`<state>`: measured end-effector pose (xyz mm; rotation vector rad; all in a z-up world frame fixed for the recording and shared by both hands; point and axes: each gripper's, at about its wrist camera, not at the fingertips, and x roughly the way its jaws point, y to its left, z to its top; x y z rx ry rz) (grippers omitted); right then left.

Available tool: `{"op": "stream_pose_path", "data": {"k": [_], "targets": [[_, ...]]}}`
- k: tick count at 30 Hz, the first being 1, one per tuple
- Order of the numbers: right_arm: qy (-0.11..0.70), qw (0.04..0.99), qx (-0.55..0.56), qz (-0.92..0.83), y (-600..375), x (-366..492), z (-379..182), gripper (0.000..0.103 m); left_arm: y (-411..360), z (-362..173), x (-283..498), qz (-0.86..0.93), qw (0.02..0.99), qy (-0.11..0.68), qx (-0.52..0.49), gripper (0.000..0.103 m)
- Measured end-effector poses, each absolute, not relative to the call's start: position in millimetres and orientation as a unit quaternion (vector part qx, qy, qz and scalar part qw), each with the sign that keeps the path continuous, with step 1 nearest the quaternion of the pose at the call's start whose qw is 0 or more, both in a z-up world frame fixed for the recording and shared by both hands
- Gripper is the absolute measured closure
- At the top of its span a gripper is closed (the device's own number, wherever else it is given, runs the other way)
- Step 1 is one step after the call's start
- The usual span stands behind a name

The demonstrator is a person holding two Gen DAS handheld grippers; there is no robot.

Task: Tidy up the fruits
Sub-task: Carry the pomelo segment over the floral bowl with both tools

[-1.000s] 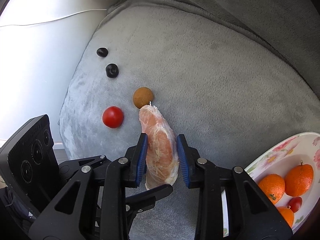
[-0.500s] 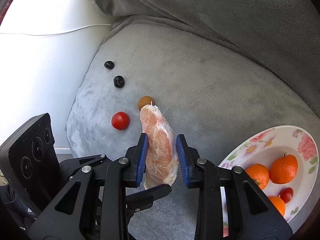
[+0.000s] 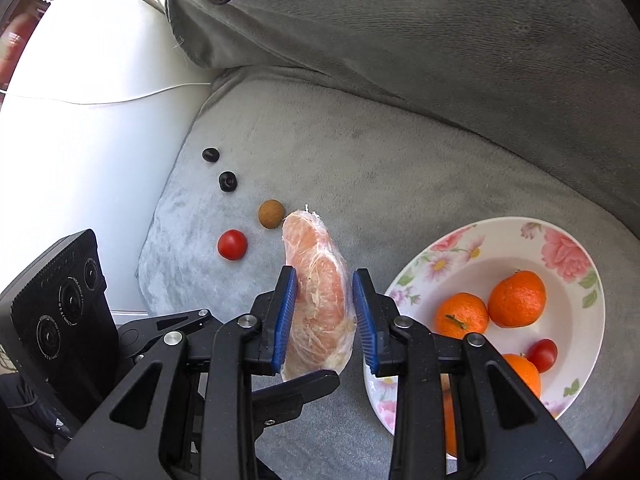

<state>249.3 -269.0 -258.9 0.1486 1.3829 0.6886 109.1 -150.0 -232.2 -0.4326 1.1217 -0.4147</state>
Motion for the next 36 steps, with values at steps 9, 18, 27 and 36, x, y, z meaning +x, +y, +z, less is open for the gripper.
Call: {"op": "stream_pose_path", "data": {"k": [9, 18, 27, 36], "targets": [[0.616, 0.729, 0.084, 0.288, -309.8, 245.1, -248.1, 0.072, -182.6, -227.7, 116.5, -0.227, 0.801, 0.523, -0.183, 0.069], [0.610, 0.741, 0.096, 0.263, -341.7, 240.4, -245.3, 0.072, -214.5, -235.3, 130.5, -0.253, 0.795, 0.527, -0.164, 0.069], [0.605, 0.749, 0.103, 0.251, -358.9, 241.9, -243.0, 0.072, -242.6, -243.5, 153.0, -0.263, 0.795, 0.527, -0.147, 0.069], [0.606, 0.753, 0.101, 0.235, -369.1, 240.6, -242.6, 0.072, -239.0, -239.6, 144.2, -0.264, 0.798, 0.525, -0.134, 0.069]]}}
